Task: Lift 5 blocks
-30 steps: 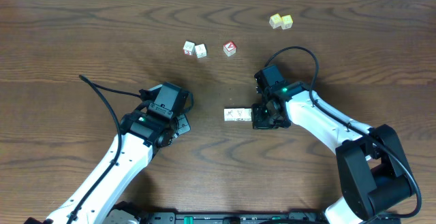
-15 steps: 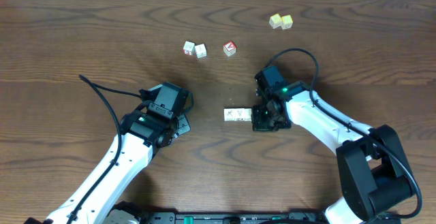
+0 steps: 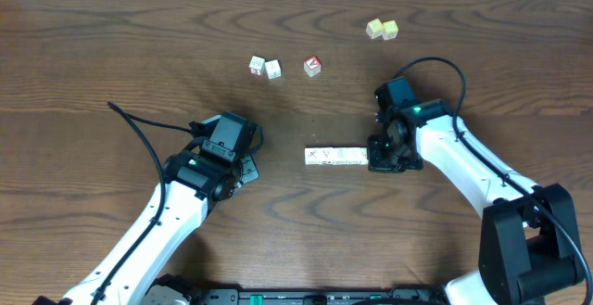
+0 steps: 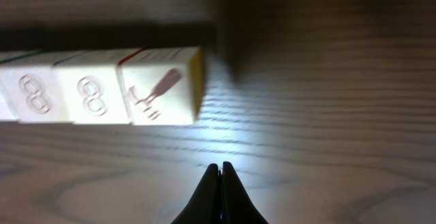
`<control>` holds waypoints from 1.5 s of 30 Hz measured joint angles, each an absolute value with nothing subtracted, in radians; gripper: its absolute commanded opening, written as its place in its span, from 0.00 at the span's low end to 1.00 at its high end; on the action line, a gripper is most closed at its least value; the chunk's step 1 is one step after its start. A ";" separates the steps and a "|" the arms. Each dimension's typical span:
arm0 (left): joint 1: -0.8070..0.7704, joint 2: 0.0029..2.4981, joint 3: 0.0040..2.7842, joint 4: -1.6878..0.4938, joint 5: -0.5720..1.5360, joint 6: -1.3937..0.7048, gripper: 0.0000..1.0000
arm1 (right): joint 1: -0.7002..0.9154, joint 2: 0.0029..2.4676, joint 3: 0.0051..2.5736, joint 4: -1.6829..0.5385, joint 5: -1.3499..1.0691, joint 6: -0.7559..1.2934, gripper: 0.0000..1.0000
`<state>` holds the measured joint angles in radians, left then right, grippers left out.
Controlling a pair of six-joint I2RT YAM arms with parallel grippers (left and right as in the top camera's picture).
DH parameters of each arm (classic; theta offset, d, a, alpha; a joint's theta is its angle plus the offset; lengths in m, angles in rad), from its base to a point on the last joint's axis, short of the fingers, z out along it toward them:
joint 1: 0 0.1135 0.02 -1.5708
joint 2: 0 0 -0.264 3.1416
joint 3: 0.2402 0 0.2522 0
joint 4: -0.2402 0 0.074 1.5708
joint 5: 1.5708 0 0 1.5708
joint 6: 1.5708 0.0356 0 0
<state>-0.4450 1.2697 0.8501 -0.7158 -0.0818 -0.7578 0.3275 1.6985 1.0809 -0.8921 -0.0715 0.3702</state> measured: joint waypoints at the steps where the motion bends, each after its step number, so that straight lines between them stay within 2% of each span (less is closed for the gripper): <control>1: -0.445 1.270 0.850 -0.715 -0.081 -0.752 0.07 | 0.319 1.699 1.081 -0.889 -0.063 0.369 0.01; 9: -0.444 1.270 0.850 -0.624 0.023 -0.627 0.07 | 0.209 1.699 1.081 -0.820 -0.112 0.332 0.01; 16: -0.357 1.285 0.850 -0.566 0.173 -0.544 0.07 | 0.068 1.699 1.055 -0.742 -0.323 0.245 0.01; 21: -0.294 1.396 0.851 -0.464 0.400 -0.485 0.07 | -0.014 1.699 0.957 -0.624 -0.478 0.215 0.01; 26: -0.290 1.557 0.851 -0.430 0.543 -0.443 0.07 | -0.083 1.699 0.866 -0.503 -0.640 0.204 0.01; 34: -0.289 1.741 0.850 -0.267 0.690 -0.413 0.07 | -0.085 1.699 0.804 -0.411 -0.751 0.201 0.01; 45: -0.290 1.766 0.850 -0.195 0.713 -0.397 0.07 | -0.067 1.699 0.793 -0.380 -0.740 0.212 0.01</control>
